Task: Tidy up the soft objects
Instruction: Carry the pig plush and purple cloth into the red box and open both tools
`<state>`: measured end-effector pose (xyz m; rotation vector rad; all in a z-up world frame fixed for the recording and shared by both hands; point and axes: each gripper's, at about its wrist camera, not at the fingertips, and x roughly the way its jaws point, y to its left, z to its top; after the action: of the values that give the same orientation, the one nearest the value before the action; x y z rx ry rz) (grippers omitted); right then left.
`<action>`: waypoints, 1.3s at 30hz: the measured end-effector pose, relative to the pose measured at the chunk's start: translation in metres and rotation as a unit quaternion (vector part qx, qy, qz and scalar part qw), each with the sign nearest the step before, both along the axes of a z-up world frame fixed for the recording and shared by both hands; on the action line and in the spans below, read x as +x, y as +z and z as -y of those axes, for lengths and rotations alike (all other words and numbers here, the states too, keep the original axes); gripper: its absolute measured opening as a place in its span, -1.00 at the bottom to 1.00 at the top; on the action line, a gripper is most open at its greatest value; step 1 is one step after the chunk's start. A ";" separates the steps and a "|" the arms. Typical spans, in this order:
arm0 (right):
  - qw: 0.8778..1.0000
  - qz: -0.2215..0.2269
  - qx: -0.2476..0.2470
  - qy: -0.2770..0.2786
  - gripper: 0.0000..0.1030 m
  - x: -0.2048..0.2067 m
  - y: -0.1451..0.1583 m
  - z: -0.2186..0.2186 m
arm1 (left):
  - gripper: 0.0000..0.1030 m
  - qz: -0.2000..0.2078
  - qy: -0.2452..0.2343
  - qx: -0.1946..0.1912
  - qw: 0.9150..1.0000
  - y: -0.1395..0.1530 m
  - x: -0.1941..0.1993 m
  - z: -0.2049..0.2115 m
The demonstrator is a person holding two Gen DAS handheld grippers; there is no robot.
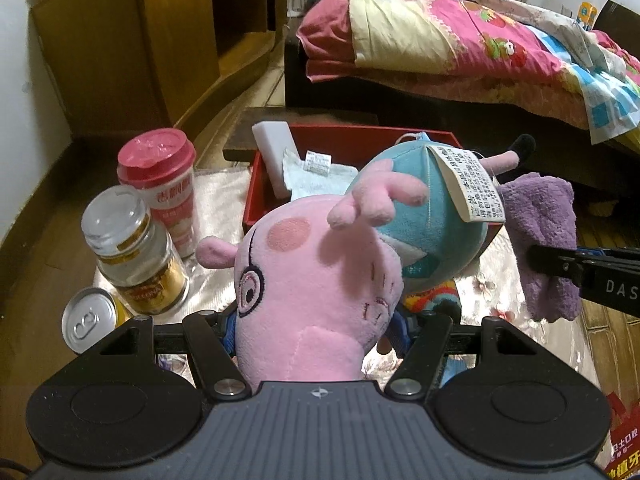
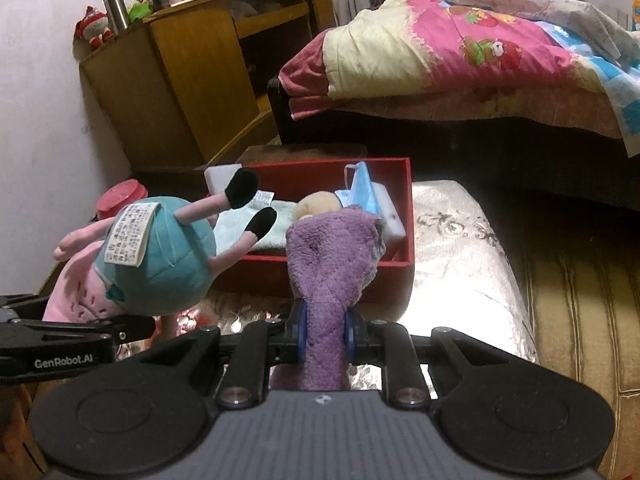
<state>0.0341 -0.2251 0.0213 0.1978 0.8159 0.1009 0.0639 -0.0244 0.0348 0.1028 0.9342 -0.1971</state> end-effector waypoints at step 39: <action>0.998 0.012 0.018 -0.057 -1.00 0.135 -0.023 0.014 | 0.28 0.007 0.035 -0.005 0.999 -0.026 0.132 0.025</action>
<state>0.1694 -0.2392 -0.0020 0.2758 0.7778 0.0098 0.1955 -0.0491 0.0088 0.0628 0.9206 -0.1352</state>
